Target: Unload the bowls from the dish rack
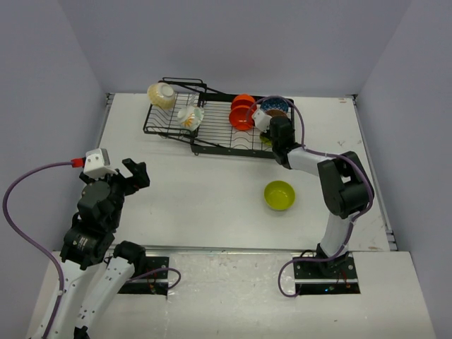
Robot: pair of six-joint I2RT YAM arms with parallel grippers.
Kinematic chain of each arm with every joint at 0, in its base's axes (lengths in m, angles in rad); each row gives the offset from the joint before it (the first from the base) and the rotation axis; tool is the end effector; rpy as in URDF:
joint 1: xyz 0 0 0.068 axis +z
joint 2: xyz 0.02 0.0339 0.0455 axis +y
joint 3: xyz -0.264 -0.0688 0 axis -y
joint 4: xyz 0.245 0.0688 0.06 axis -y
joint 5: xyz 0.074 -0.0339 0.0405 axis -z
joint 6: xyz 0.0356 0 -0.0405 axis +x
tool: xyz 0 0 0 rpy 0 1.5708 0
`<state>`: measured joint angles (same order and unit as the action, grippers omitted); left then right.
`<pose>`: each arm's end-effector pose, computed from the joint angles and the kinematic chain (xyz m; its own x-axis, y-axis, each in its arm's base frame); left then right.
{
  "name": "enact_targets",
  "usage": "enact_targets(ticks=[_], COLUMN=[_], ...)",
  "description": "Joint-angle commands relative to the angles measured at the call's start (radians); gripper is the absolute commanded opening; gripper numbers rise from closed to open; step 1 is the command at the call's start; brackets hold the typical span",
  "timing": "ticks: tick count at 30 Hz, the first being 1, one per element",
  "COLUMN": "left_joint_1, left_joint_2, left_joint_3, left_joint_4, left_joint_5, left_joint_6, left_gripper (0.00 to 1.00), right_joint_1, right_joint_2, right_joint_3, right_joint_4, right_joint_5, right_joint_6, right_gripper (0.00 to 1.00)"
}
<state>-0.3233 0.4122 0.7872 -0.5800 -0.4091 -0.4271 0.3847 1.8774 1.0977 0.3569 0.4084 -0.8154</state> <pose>0.0885 -0.0147 0.3431 -0.1435 -0.3528 -0.9247 -0.1508 0.9312 -0.3319 0.3885 0.1420 0.1918 -0.2544 -0.8238 -0.5066 -0.2829 0.5643 -0.7756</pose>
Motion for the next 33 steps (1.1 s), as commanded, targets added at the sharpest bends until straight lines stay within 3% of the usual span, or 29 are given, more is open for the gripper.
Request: enact_targets(ticks=[1, 24, 28, 33], left_joint_1=[-0.007, -0.006, -0.007, -0.007], left_joint_2=[-0.004, 0.005, 0.007, 0.004], left_joint_3=[-0.006, -0.005, -0.005, -0.005], left_joint_4=[0.032, 0.032, 0.034, 0.035], left_joint_5=[-0.010, -0.007, -0.005, -0.005], left_joint_6=[0.005, 0.005, 0.005, 0.005], left_gripper=[1.00, 1.00, 1.00, 1.00], right_joint_1=[0.020, 0.039, 0.049, 0.049], right_joint_2=[-0.090, -0.057, -0.078, -0.159], right_joint_3=[-0.036, -0.140, -0.144, -0.147], right_joint_4=[0.077, 0.605, 0.600, 0.478], right_joint_5=[0.001, 0.185, 0.179, 0.155], right_joint_6=[0.056, -0.068, -0.077, 0.016], right_gripper=[0.00, 0.00, 0.00, 0.00])
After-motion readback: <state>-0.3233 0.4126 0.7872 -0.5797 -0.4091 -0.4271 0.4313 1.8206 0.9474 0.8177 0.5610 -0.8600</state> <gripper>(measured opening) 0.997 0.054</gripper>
